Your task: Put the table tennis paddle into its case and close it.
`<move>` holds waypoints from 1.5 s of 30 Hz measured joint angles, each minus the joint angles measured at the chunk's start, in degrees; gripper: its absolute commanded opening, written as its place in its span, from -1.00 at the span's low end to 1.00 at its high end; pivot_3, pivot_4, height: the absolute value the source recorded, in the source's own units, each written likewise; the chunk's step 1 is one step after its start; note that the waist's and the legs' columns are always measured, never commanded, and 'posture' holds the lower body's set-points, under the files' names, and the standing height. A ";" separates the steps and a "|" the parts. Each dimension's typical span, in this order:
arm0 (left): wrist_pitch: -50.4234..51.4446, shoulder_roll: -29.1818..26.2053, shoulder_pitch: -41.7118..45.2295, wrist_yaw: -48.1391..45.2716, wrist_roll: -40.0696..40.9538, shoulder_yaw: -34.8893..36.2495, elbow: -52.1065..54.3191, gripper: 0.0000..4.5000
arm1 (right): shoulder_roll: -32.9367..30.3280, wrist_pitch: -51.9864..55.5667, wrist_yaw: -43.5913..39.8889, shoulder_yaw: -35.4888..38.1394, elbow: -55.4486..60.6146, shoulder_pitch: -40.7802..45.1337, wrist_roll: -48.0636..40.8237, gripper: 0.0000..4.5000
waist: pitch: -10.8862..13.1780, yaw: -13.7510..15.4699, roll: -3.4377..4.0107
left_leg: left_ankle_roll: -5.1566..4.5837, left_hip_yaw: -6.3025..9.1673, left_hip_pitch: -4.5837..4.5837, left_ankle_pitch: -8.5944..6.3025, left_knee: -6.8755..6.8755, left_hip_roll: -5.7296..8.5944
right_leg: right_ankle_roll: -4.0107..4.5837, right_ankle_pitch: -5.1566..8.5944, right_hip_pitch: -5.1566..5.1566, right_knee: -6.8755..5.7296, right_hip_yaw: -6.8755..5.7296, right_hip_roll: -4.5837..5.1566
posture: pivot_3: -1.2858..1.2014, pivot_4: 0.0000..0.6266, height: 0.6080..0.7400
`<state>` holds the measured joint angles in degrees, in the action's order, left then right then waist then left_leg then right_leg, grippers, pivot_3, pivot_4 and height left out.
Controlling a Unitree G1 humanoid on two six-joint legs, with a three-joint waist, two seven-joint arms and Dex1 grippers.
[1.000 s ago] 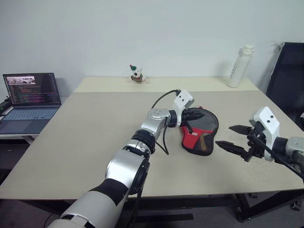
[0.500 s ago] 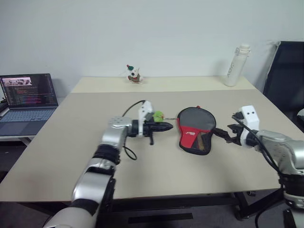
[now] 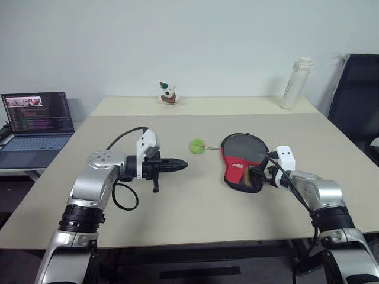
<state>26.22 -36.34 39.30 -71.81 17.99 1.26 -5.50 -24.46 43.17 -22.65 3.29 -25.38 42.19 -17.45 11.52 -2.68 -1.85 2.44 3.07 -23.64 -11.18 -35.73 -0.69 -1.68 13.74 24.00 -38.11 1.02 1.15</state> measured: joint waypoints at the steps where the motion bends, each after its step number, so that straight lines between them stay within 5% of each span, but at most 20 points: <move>1: 0.44 -0.07 -0.54 0.57 0.16 0.29 0.95 -0.98 | 0.60 -0.38 -0.29 -0.02 -1.39 0.70 0.43 1.00 | -0.01 -0.30 -0.01 | 0.00 -0.01 0.07 0.00 -0.04 -0.01 | 0.00 -0.02 -0.06 -0.01 0.01 -0.01 | 0.03 -0.52 1.00; 3: 1.23 -0.22 -1.23 1.46 0.82 0.32 1.52 -0.98 | 1.55 -0.61 -0.89 0.00 -4.32 2.35 0.79 1.00 | -0.01 -0.71 -0.03 | 0.00 -0.02 0.41 0.00 -0.04 -0.05 | 0.01 -0.04 -0.42 0.03 0.02 -0.05 | 0.03 -0.52 1.00; 6: 1.92 -0.81 -1.56 2.34 1.41 0.34 2.52 -1.00 | 2.32 -0.73 -1.03 0.23 -7.71 4.18 1.28 0.72 | -0.04 -0.86 -0.07 | -0.01 -0.03 0.84 -0.01 0.01 -0.09 | 0.05 -0.03 -0.81 0.06 0.03 -0.08 | 0.03 -0.52 1.00; 18: 2.29 -3.45 -3.46 2.53 2.50 0.34 3.39 -1.00 | 6.15 1.64 -4.01 7.28 -17.31 8.88 -1.42 -0.99 | -0.07 -1.43 -0.11 | -0.01 -0.04 0.85 -0.02 0.03 -0.13 | 0.10 -0.06 -0.79 0.05 0.06 -0.13 | 0.03 -0.52 1.00; 25: 3.78 -5.71 -6.30 0.90 5.04 0.33 4.90 -1.00 | 9.07 6.18 -5.03 8.88 -15.91 9.88 -2.32 -0.99 | -0.06 -2.53 -0.11 | -0.01 -0.14 0.84 -0.02 0.21 -0.22 | 0.11 -0.06 -0.64 0.05 0.17 -0.21 | 0.03 -0.52 1.00; 33: 6.16 -7.96 -9.89 -0.89 8.62 0.35 9.70 -1.00 | 16.54 17.10 -8.57 1.43 -0.63 5.44 -4.69 -0.99 | -0.06 -2.44 -0.09 | 0.02 -0.27 0.70 -0.04 0.69 -0.75 | 0.25 0.01 -0.20 0.10 0.25 -0.73 | 0.03 -0.52 1.00; 45: 7.51 -8.53 -13.57 -0.07 10.71 0.23 14.37 -1.00 | 13.69 31.61 -4.86 2.46 23.94 -7.27 -9.71 -0.99 | -0.05 -0.85 -0.09 | 0.14 -0.25 0.65 -0.11 0.75 -0.77 | 0.45 0.14 -0.15 0.14 0.17 -0.74 | 0.03 -0.52 1.00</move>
<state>33.73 -44.87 25.73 -71.88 28.70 1.49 8.87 -10.77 74.77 -27.51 5.76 -1.44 34.92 -27.16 11.47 -3.54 -1.94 2.58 2.82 -23.00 -11.29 -34.99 -1.46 -1.23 13.88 23.85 -37.97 1.19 0.41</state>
